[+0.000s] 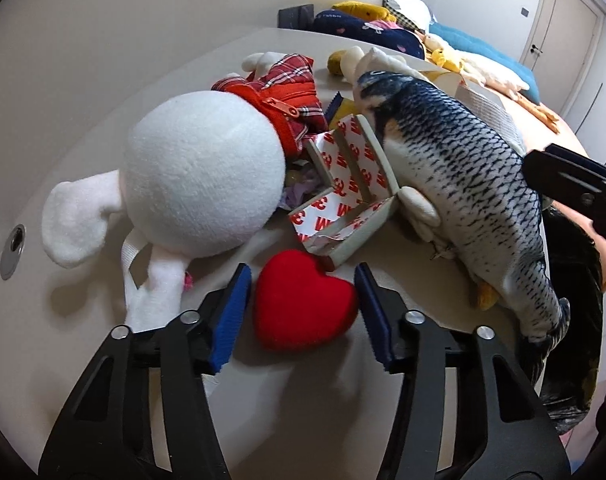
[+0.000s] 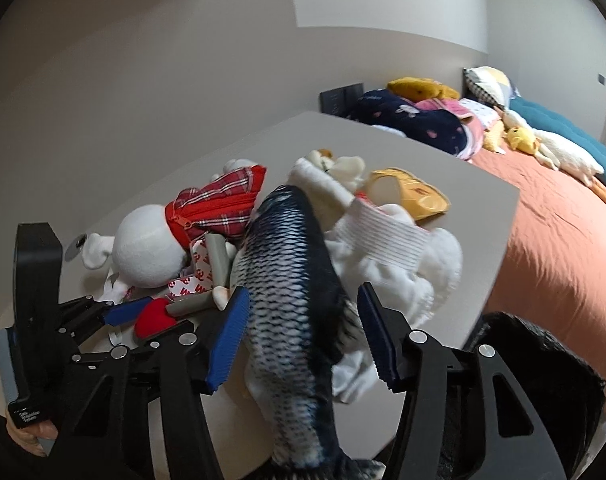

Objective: Organize soft objects
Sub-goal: 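Grasp the red heart plush with the left tool while the right tool grasps the fish plush, then carry the heart and fish over the black bin and release both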

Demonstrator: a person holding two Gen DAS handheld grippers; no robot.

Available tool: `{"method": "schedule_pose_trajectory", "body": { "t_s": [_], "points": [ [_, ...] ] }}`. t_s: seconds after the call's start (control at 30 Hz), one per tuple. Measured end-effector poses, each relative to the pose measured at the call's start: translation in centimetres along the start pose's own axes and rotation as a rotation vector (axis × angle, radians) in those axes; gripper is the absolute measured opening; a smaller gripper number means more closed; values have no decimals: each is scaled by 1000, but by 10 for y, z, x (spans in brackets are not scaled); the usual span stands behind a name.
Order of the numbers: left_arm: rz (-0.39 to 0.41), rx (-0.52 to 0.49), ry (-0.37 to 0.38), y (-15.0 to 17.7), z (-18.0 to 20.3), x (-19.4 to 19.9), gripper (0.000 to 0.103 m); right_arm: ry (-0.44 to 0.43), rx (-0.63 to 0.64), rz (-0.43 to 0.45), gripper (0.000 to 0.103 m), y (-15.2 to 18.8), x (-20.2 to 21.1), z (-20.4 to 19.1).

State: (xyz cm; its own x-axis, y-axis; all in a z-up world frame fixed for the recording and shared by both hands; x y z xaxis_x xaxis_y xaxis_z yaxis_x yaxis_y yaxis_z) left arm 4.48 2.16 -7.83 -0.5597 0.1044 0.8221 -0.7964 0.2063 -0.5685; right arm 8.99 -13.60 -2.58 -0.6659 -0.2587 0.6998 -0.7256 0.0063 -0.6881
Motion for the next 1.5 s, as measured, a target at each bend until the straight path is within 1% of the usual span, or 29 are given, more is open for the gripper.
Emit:
{"method": "schedule_pose_trajectory", "body": {
  "t_s": [0.07, 0.13, 0.23, 0.33, 0.37, 0.4, 0.5, 0.73, 0.93, 1.03, 1.17, 1.5],
  "points": [
    [4, 8, 4, 0, -2, 1, 48, -1, 24, -15, 57, -2, -7, -5],
    [8, 16, 2, 1, -4, 2, 48, 7, 53, -36, 54, -3, -16, -11],
    [13, 33, 1, 3, -8, 4, 48, 41, 97, -73, 45, -3, -30, -18],
    [17, 48, 5, 5, -10, 6, 48, 67, 130, -103, 33, 0, -39, -24],
    [17, 57, 9, 5, -11, 7, 48, 71, 139, -103, 26, 1, -39, -25],
    [18, 70, 17, 6, -13, 8, 48, 67, 136, -100, 21, 1, -38, -25],
    [43, 84, 7, 6, -16, 16, 47, 1, 80, -72, 16, -3, -27, -21],
    [85, 104, -12, 7, -20, 40, 47, -88, 16, 25, 16, -15, 14, -15],
    [128, 70, -31, 2, -6, 69, 47, -123, -10, 102, 16, -27, 54, -11],
    [143, 49, -28, -4, 7, 77, 47, -120, -18, 131, 16, -27, 72, -3],
    [152, 24, -6, -9, 25, 81, 47, -104, -43, 154, 16, -24, 88, 15],
    [152, -69, 73, -23, 86, 77, 47, -18, -128, 182, 17, -5, 119, 75]
  ]
}}
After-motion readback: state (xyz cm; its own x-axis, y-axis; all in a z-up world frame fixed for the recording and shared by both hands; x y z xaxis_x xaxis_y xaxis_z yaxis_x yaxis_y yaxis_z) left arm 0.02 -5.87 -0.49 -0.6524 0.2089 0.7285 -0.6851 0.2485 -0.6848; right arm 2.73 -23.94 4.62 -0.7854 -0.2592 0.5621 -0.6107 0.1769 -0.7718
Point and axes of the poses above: each gripper's, at about its wrist camera, not at the fingertips, and x roughly against the way its jaws point, z to its right, y to its underside, the point moved 1 cm from there along -x, roughly the way its jaws point, and after that the axes turned 7 degrees about -x, right-handed, at the moved point
